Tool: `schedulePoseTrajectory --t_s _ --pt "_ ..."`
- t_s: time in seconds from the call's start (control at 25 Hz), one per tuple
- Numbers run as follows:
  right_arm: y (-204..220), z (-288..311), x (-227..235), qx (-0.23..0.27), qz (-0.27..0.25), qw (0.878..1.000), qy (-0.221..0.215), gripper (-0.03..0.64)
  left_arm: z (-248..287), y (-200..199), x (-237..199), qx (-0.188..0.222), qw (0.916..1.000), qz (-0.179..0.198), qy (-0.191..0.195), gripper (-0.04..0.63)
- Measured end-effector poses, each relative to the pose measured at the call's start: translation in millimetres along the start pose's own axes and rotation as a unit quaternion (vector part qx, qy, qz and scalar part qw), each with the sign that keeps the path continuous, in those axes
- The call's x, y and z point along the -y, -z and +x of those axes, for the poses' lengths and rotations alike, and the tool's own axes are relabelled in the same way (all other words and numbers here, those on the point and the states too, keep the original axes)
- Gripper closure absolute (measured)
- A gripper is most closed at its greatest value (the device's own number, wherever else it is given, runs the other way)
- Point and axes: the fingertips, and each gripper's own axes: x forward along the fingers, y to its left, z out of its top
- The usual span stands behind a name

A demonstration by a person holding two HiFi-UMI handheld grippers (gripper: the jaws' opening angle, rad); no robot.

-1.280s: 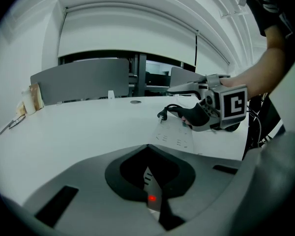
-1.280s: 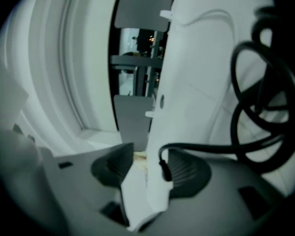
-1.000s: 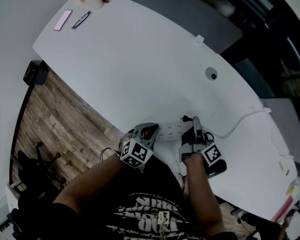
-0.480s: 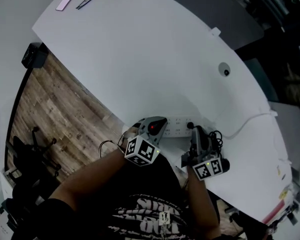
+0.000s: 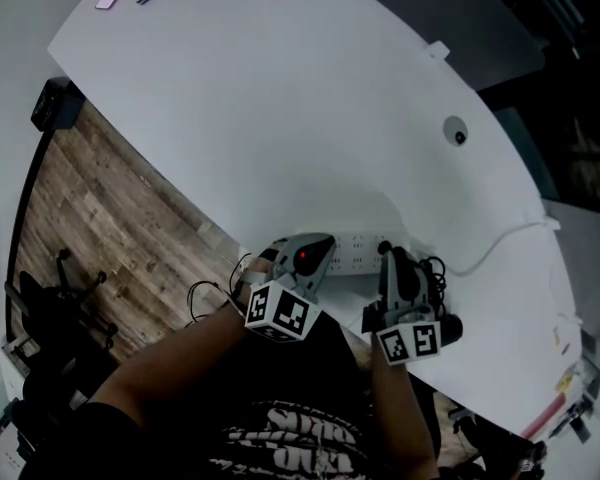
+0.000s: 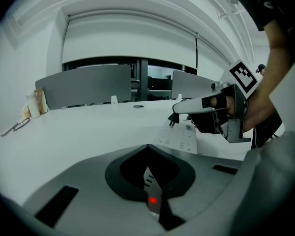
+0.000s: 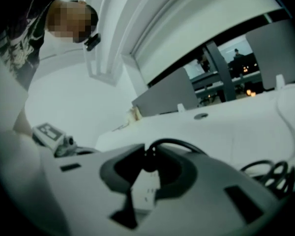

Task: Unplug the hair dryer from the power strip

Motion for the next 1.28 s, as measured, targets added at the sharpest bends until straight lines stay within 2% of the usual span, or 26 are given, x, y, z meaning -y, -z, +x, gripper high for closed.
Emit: schedulePoseTrajectory --t_s 0.16,0.28,0.36,0.48,0.68,0.92,1.12,1.28 --pt "-6 -7 3 0.005 -0.029 1.000 0.007 0.535 0 -4 -3 0.004 0.9999 -0.008 -0.015 0.568" --pt "-2 -9 -1 0.004 -0.028 1.000 -0.001 0.535 -1 -6 -3 0.009 0.9998 -0.009 -0.018 0.568" --pt "1 -6 1 0.003 -0.030 1.000 0.008 0.535 0 -7 -4 0.013 0.9997 -0.009 -0.019 0.568" --pt "7 -1 1 -0.014 -0.065 0.997 0.033 0.535 -1 -6 -4 0.009 0.9998 -0.010 -0.017 0.568" --pt "14 -1 -2 -0.049 -0.141 0.986 0.078 0.522 1 -3 -3 -0.003 0.9999 -0.006 -0.009 0.568" --pt "16 14 -13 -0.072 -0.210 0.970 0.100 0.522 3 1 0 -0.025 0.9997 -0.002 0.004 0.568" --pt "18 14 -12 -0.075 -0.204 0.967 0.134 0.520 2 8 2 -0.037 0.9993 0.002 0.007 0.568" --pt "19 15 -8 -0.064 -0.176 0.969 0.162 0.519 4 8 1 -0.040 0.9991 0.006 0.012 0.568"
